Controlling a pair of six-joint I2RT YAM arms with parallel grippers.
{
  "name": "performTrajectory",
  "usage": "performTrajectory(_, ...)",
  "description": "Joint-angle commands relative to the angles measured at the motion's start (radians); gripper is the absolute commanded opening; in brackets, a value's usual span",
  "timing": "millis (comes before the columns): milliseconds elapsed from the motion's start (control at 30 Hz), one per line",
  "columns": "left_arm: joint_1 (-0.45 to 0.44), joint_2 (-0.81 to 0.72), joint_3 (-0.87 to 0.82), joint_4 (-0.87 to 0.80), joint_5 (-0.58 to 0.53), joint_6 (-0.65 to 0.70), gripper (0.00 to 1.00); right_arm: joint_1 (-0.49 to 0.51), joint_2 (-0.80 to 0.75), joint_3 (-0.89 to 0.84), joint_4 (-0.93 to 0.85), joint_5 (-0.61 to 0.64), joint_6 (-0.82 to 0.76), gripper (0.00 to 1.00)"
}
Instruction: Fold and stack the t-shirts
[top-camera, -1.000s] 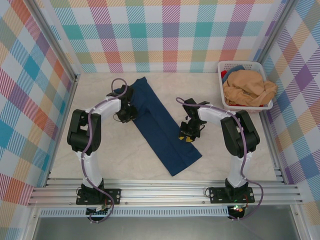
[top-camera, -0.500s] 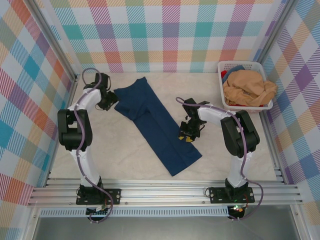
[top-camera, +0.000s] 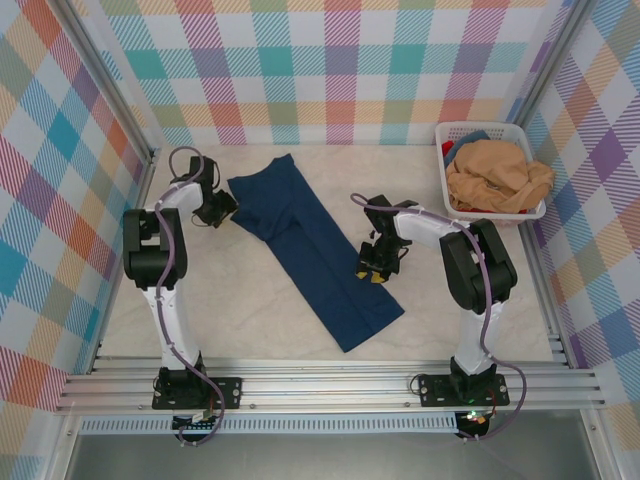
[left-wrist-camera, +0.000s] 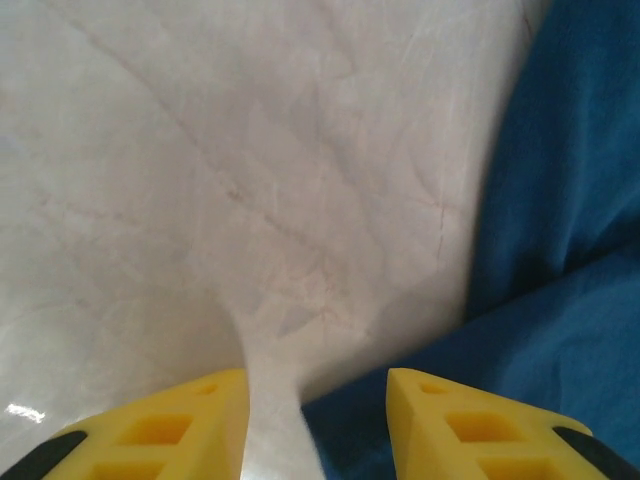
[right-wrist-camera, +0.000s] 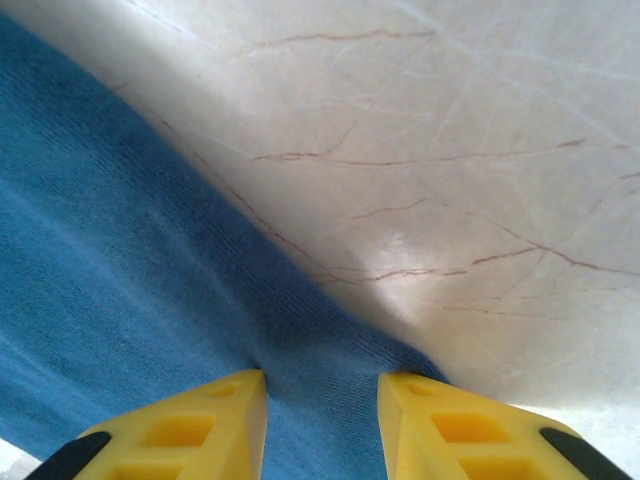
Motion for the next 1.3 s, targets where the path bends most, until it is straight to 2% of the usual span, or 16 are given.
performTrajectory(0, 0.002, -0.108, -0.039, 0.041, -0.043, -0.01, 0.43, 0.003, 0.03, 0.025, -0.013, -0.002, -0.002, 0.35)
performTrajectory(133, 0.002, -0.169, -0.102, 0.085, -0.087, -0.033, 0.42, 0.002, 0.033, 0.034, -0.019, -0.001, -0.007, 0.35)
performTrajectory(233, -0.003, -0.172, -0.136, 0.146, -0.028, -0.033, 0.42, 0.002, 0.035, 0.038, -0.024, 0.001, -0.011, 0.35)
performTrajectory(400, -0.012, -0.089, -0.081, 0.099, 0.033, 0.009, 0.36, 0.001, 0.037, 0.036, -0.023, 0.001, -0.011, 0.35)
performTrajectory(667, -0.024, -0.013, -0.012, 0.043, 0.027, 0.042, 0.34, 0.001, 0.043, 0.035, -0.023, -0.002, -0.008, 0.35)
performTrajectory(1067, -0.027, 0.014, 0.035, 0.004, -0.06, 0.036, 0.02, 0.001, 0.049, 0.037, -0.022, -0.003, -0.008, 0.34)
performTrajectory(1267, -0.01, 0.013, 0.095, -0.05, -0.145, 0.05, 0.0, 0.0, 0.049, 0.037, -0.026, -0.002, -0.012, 0.35)
